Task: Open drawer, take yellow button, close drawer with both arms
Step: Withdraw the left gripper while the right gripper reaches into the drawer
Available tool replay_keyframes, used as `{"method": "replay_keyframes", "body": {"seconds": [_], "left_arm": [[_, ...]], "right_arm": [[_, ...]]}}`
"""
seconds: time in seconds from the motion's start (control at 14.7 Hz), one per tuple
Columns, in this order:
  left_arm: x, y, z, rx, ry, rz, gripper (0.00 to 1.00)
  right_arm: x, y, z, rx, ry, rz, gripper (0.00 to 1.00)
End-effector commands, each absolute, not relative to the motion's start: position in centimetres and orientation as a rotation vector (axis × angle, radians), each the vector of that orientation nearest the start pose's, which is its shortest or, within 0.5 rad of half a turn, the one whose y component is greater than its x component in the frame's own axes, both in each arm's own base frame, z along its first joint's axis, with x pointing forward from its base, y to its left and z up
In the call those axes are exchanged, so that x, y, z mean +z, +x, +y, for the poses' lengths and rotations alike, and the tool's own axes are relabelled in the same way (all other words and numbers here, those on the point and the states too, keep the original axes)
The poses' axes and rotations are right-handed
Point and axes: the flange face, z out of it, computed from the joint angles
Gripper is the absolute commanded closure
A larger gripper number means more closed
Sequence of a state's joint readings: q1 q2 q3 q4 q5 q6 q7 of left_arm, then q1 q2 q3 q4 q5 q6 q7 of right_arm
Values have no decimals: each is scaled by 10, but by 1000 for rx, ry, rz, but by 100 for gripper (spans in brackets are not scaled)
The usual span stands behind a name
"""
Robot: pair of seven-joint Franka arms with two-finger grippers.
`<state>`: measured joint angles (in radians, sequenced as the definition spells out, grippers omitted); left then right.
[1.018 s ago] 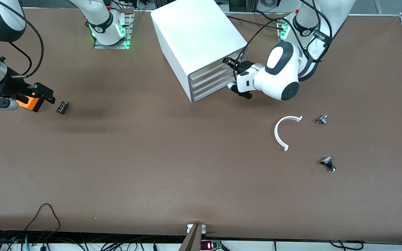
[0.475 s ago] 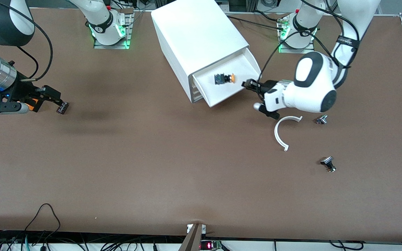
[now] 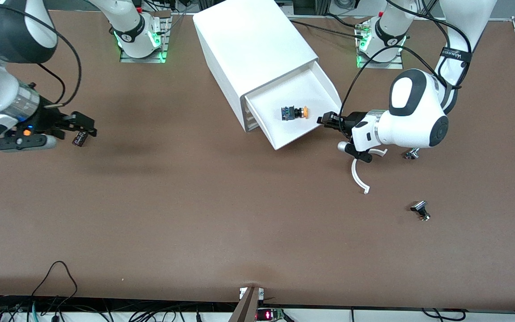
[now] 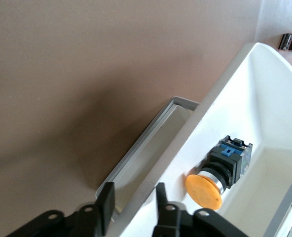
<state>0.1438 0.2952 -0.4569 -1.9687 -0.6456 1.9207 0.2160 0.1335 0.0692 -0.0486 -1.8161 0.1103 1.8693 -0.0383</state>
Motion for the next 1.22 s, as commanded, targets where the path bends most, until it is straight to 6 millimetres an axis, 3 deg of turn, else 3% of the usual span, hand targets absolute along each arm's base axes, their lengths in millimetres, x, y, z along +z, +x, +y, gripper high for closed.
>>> {"method": "replay_keyframes", "body": {"seconds": [0.0,0.07,0.34,0.48,0.61,0.81,0.95,1.15], "left_arm": [[355,553,-201,-339,2462,-241,0],[369,561,-188,-259,2499,-222,0],[445,600,-110,30,2624,-160,0],[468,600,-77,98,2710,-158,0],[502,585,-53,95,2805,-199,0],[550,574,-23,45,3005,-292,0],[566,570,-6,1,3108,-322,0],[565,572,12,-7,3131,-301,0]], "right_arm": [[500,597,106,-1,-3012,-242,0],[502,604,167,-23,-2999,-379,0],[511,613,292,-116,-2938,-630,0],[509,609,349,-163,-2896,-771,0],[504,601,402,-258,-2835,-905,0],[488,572,479,-312,-2717,-1184,0],[487,541,527,-406,-2654,-1284,0],[485,518,549,-411,-2630,-1411,0]]}}
